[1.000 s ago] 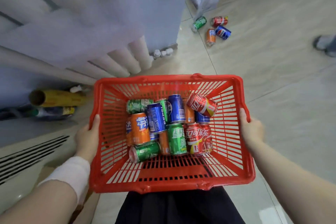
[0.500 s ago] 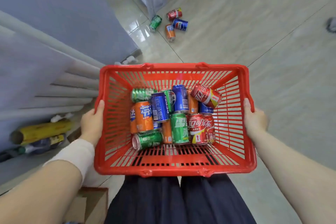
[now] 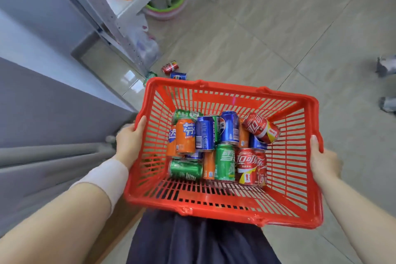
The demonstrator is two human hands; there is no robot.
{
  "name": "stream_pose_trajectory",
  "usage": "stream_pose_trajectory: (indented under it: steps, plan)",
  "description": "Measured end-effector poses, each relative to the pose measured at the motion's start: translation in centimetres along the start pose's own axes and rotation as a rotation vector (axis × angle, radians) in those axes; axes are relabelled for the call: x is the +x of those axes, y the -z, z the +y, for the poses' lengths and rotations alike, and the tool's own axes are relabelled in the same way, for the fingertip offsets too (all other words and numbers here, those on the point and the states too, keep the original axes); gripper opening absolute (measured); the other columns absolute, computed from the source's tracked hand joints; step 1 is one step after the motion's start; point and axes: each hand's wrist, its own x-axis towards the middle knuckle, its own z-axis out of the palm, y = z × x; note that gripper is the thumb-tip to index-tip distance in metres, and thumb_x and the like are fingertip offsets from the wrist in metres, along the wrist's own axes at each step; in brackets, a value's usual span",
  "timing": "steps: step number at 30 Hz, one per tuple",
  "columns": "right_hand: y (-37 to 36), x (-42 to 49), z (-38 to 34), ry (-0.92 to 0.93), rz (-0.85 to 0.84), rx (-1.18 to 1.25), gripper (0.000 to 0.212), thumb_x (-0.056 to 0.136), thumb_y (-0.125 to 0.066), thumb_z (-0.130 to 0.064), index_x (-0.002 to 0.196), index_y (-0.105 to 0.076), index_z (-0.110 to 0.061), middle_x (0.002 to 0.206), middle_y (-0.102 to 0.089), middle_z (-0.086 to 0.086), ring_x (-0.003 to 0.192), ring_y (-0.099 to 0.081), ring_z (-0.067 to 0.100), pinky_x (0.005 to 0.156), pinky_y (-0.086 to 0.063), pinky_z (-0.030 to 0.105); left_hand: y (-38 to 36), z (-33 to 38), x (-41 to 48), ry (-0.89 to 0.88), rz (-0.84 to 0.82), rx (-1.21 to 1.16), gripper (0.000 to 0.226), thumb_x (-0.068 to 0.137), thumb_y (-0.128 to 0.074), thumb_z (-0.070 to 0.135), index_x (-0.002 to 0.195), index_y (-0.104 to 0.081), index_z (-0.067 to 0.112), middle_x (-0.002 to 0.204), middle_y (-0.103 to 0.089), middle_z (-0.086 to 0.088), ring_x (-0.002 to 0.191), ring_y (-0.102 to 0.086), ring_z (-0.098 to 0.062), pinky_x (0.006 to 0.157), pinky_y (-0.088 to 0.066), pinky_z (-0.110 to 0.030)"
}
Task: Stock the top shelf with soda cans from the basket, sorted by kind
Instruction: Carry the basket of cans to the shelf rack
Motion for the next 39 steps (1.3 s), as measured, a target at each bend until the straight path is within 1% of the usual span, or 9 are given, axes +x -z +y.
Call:
stream_pose_trajectory:
  steps: [7, 13, 17, 20, 24, 26, 30, 33, 39]
  plan:
    - [1.8, 6.0, -5.6, -0.053, 0.017, 0.017, 0.069, 0.097, -0.026, -0.049, 0.11, -0.062, 0.007, 0.11, -0.06, 0.033, 0.109, -0.052, 0.047, 0.095, -0.04, 0.046, -3.1, 8.8, 5.7, -0.036, -0.024, 0.06, 0.043, 0.088, -0.047, 0.057, 0.088, -0.066, 0.018, 0.084, -0.068, -0.004, 0.075, -0.064, -0.017, 0.08, -0.048, -0.031]
    - [2.2, 13.5, -10.9, -0.04, -0.022, 0.027, 0.068, 0.095, -0.025, -0.054, 0.106, -0.066, 0.0, 0.105, -0.064, 0.028, 0.102, -0.057, 0.044, 0.089, -0.044, 0.044, -6.0, 15.6, 8.9, -0.023, 0.017, 0.09, 0.042, 0.091, -0.046, 0.052, 0.086, -0.064, 0.015, 0.074, -0.063, -0.004, 0.07, -0.06, -0.019, 0.071, -0.043, -0.029]
    - [2.8, 18.9, -15.6, 0.027, -0.067, 0.005, 0.067, 0.095, -0.025, -0.053, 0.101, -0.066, 0.0, 0.1, -0.064, 0.028, 0.099, -0.057, 0.044, 0.086, -0.045, 0.043, -7.8, 19.1, 10.8, 0.064, 0.056, 0.029, 0.046, 0.089, -0.047, 0.056, 0.087, -0.067, 0.014, 0.072, -0.066, -0.001, 0.069, -0.066, -0.022, 0.076, -0.054, -0.036]
    - [3.8, 22.4, -19.4, 0.119, -0.083, -0.019, 0.066, 0.097, -0.026, -0.05, 0.099, -0.066, 0.004, 0.099, -0.064, 0.03, 0.098, -0.057, 0.045, 0.084, -0.044, 0.042, -9.0, 21.7, 11.9, 0.078, 0.071, 0.017, 0.04, 0.09, -0.045, 0.053, 0.073, -0.062, 0.021, 0.068, -0.062, 0.004, 0.067, -0.062, -0.017, 0.07, -0.048, -0.029]
    - [5.9, 26.6, -25.4, 0.18, -0.077, -0.051, 0.064, 0.098, -0.028, -0.046, 0.105, -0.063, 0.007, 0.106, -0.061, 0.032, 0.103, -0.054, 0.046, 0.081, -0.041, 0.039, -10.2, 25.5, 14.3, 0.101, 0.105, -0.053, 0.043, 0.086, -0.048, 0.06, 0.068, -0.063, 0.023, 0.073, -0.068, -0.003, 0.074, -0.067, -0.024, 0.083, -0.053, -0.039]
    - [6.6, 28.6, -28.5, 0.205, -0.072, -0.058, 0.064, 0.098, -0.028, -0.047, 0.108, -0.062, 0.006, 0.108, -0.061, 0.031, 0.105, -0.053, 0.046, 0.086, -0.042, 0.042, -10.8, 27.1, 15.8, 0.118, 0.11, -0.072, 0.046, 0.085, -0.048, 0.061, 0.069, -0.064, 0.022, 0.074, -0.07, -0.006, 0.074, -0.068, -0.026, 0.083, -0.053, -0.042]
    - [7.1, 32.0, -34.1, 0.242, -0.066, -0.091, 0.063, 0.098, -0.028, -0.047, 0.111, -0.062, 0.004, 0.111, -0.06, 0.031, 0.106, -0.054, 0.046, 0.091, -0.042, 0.045, -12.3, 30.5, 18.6, 0.133, 0.116, -0.127, 0.043, 0.091, -0.044, 0.052, 0.085, -0.064, 0.015, 0.07, -0.063, -0.001, 0.064, -0.059, -0.015, 0.075, -0.045, -0.03]
    - [7.2, 34.4, -38.1, 0.253, -0.068, -0.113, 0.063, 0.097, -0.027, -0.049, 0.112, -0.062, 0.001, 0.112, -0.061, 0.029, 0.106, -0.055, 0.046, 0.091, -0.043, 0.045, -12.9, 33.1, 20.9, 0.152, 0.119, -0.156, 0.041, 0.092, -0.043, 0.052, 0.088, -0.063, 0.016, 0.074, -0.062, -0.002, 0.064, -0.057, -0.012, 0.075, -0.042, -0.029]
    - [5.9, 39.6, -43.7, 0.251, -0.108, -0.147, 0.065, 0.095, -0.027, -0.054, 0.11, -0.064, -0.003, 0.111, -0.063, 0.025, 0.106, -0.055, 0.045, 0.092, -0.043, 0.046, -13.7, 37.2, 25.3, 0.184, 0.131, -0.195, 0.041, 0.091, -0.045, 0.053, 0.093, -0.062, 0.016, 0.083, -0.065, -0.007, 0.071, -0.062, -0.021, 0.078, -0.047, -0.032]
